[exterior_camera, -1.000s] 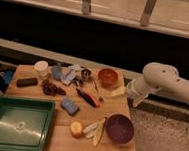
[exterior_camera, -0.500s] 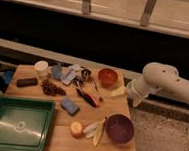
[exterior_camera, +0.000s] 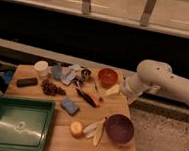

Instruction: Place brush in purple bowl

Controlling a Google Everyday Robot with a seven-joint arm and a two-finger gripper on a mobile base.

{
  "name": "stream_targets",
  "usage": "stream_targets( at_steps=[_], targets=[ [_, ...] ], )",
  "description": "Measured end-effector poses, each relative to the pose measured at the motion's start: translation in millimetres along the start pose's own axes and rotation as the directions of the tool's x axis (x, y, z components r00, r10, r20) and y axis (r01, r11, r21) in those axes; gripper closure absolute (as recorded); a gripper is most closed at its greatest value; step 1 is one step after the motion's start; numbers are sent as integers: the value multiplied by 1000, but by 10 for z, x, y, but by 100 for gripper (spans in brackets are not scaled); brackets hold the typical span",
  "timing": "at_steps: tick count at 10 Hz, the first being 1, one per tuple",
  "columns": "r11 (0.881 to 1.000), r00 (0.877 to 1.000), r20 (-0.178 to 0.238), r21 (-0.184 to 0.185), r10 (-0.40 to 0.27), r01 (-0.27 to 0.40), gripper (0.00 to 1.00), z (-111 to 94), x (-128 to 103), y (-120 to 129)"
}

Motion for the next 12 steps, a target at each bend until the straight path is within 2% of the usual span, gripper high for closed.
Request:
stream_targets(
  at_steps=[2,3,4,8,9,10,12],
  targets=[
    [997,997,-34,-22,-73,72,20,158,-68,412],
    [987,987,-64,-80,-145,139,20,264,-56,780],
    [979,981,-72,-107,-179,171,20,286,-26,945],
    [977,980,-71,-116,-187,179,20,299,-23,975],
    [973,978,-59,-128,-199,190,20,301,-44,993],
    [965,975,-30,-154,-221,213,20,316,-109,1015],
    [945,961,11,-175,-278,275,20,374,-247,1198]
  ],
)
